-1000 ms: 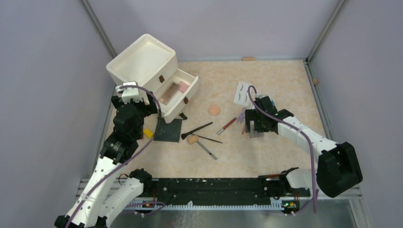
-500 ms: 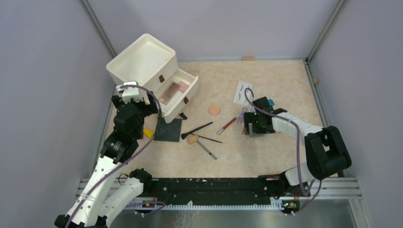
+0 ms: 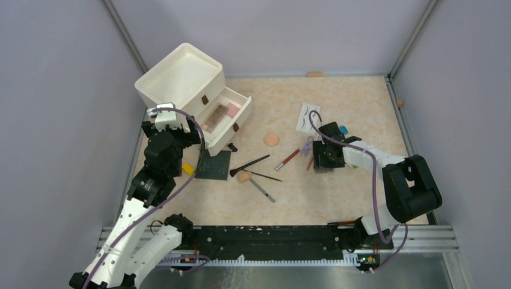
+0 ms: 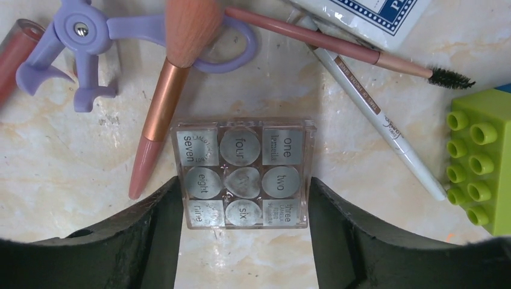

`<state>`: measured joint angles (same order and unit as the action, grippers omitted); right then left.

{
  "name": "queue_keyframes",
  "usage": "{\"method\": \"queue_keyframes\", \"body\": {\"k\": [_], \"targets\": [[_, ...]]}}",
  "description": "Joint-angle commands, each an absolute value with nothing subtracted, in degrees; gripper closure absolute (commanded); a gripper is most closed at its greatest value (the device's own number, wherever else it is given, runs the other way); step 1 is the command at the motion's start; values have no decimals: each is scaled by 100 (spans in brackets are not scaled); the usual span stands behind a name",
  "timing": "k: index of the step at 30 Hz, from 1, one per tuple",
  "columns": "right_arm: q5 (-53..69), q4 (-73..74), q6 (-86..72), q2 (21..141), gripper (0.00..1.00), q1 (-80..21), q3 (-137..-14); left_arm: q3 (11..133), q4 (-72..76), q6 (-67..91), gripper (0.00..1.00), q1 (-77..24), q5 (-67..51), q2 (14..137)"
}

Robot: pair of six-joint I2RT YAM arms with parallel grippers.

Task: Organize the makeup
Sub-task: Pick up the makeup from the center of the board, then place the makeup in the drawer.

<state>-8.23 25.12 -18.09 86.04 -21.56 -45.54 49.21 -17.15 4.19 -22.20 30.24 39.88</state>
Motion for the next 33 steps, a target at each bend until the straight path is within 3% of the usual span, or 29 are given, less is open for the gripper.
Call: {"method": "queue_keyframes", "body": {"k": [1,6,10,16,24,33], "targets": [[-761,2748,-1849,8336,60,-2111,-4907,4962,-1529,441,1,-2193,2990,3942],[-1278,3072,-2088,7511,67,-2454,-5627,4974,-1529,442,1,-2187,2997,3953],[-1466,2832,-2088,7586,70,-3300,-6505,4967,-1529,444,1,-2188,3006,3948],[-684,2069,-1464,8866,72,-4187,-8135,4976,-1551,440,1,-2183,3118,3909],[698,1771,-250,10883,72,-4909,-10493,4849,-1494,495,1,-2134,4296,3241],[279,2601,654,12789,72,-5610,-13058,4766,-1384,440,1,-2093,4445,3022]]}}
